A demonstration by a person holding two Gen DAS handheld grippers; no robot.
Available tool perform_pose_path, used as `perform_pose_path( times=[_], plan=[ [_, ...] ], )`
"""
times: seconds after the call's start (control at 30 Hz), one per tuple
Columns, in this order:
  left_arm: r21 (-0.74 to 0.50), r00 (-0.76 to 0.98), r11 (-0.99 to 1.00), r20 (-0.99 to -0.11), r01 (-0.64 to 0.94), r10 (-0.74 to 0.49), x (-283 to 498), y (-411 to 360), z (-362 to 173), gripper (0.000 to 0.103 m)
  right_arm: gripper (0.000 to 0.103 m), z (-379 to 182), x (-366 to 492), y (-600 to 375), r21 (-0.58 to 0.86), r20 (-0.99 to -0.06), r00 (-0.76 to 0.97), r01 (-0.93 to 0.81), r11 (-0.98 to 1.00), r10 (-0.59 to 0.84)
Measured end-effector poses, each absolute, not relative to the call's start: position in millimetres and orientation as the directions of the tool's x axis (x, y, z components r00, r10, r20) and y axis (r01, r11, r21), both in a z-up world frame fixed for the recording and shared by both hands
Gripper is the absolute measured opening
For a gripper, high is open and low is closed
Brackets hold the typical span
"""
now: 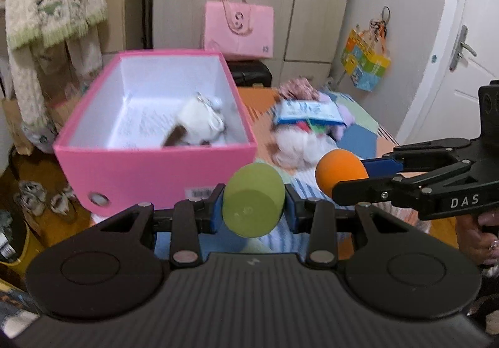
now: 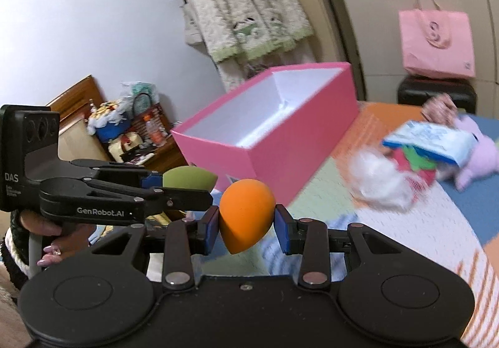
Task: Organize soft objects
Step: 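Carry both sponges over the pink box with the left and right grippers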
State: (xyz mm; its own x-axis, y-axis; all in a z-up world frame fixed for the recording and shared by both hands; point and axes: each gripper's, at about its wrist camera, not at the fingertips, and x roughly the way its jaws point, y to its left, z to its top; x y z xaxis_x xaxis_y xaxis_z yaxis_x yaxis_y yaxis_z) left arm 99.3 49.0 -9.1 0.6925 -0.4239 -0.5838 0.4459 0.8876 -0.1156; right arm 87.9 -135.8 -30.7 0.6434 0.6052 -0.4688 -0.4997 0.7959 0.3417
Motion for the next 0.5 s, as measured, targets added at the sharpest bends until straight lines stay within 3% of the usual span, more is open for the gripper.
perform_pose_path(
  times=[0.3,0.5],
  plan=[
    [-0.125,0.721,0.892,-0.546,0.434,-0.427,136.8,70.7,20.1,0.037,0.043,3.1,127.2,-103.7,0.229,-0.453,0.649,-0.578,0.783,0.611],
    [-0.109,0.686,0.894,-0.602,0.436,-0.408,178.9,76.3,23.6,0.037,0.043,20.2,173.4,-79.9,0.115,-0.510,0.617,-0.642,0.758,0.599]
  ],
)
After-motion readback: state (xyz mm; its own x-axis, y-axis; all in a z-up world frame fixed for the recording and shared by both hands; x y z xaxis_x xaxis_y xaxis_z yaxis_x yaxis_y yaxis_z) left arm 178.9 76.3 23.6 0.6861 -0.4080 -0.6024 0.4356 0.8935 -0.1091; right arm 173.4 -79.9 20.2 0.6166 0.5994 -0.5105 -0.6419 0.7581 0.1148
